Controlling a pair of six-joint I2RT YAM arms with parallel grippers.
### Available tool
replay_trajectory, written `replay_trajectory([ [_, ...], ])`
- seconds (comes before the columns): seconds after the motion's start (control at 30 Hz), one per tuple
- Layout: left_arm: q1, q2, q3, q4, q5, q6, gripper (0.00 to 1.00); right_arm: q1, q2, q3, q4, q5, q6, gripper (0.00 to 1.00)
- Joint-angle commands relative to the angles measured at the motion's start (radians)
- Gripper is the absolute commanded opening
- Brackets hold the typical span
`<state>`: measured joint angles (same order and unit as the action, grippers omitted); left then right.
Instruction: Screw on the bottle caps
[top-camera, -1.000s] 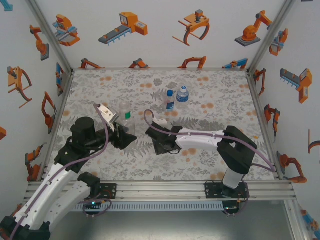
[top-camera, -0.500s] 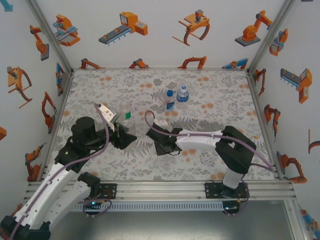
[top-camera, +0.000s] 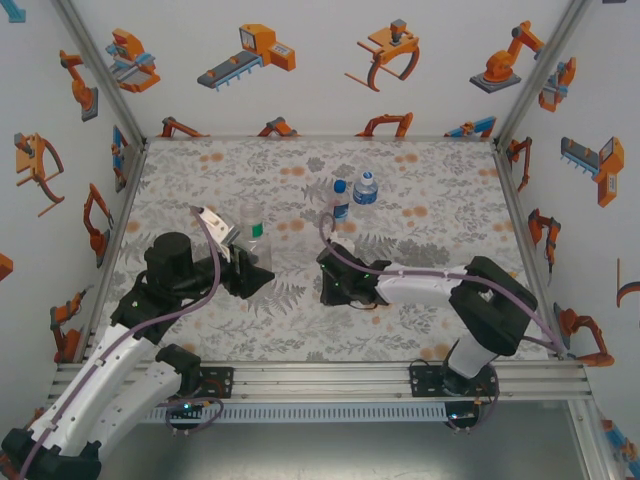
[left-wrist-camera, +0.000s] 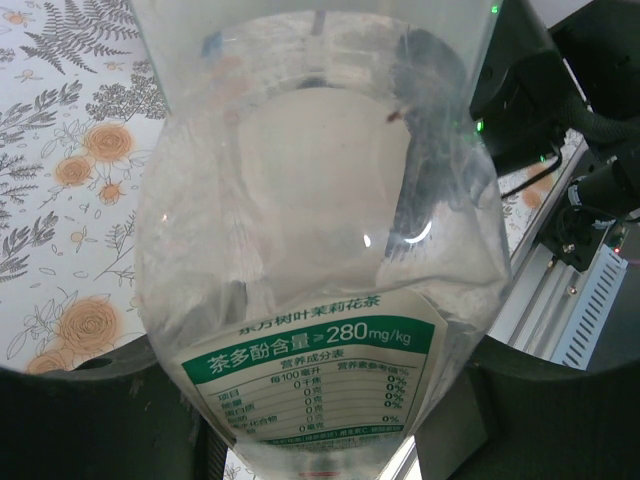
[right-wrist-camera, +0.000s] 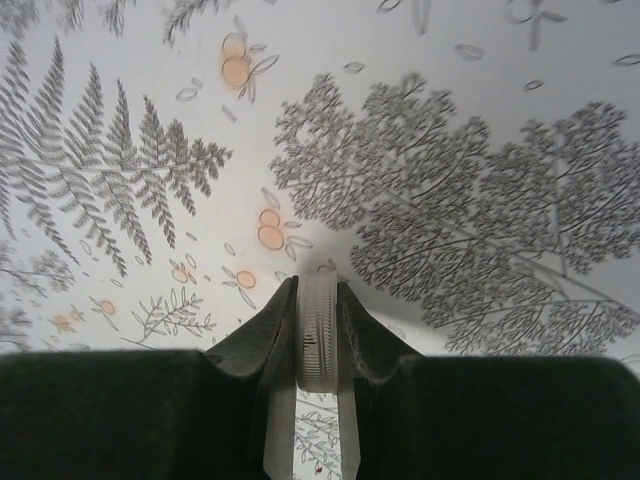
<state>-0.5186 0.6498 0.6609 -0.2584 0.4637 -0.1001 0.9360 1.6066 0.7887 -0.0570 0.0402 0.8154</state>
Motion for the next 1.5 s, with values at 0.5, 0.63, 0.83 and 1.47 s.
replay_trajectory([
  [0.5, -0.014, 0.046, 0.029, 0.048, 0.002, -0.017, 0.16, -0.235, -0.210, -0.138, -0.095, -0.078, -0.026, 0.45],
  [0.63, -0.016, 0.040, 0.040, 0.022, 0.000, -0.006, 0.16, -0.226, -0.125, -0.053, -0.138, -0.078, -0.075, 0.48],
  [0.83, -0.017, 0.002, 0.036, -0.014, -0.022, 0.006, 0.16, -0.171, 0.016, 0.113, -0.264, -0.010, -0.138, 0.55],
  [1.47, -0.016, -0.002, 0.010, -0.026, -0.050, 0.003, 0.15, -0.020, 0.087, 0.262, -0.483, 0.143, -0.169, 0.49],
])
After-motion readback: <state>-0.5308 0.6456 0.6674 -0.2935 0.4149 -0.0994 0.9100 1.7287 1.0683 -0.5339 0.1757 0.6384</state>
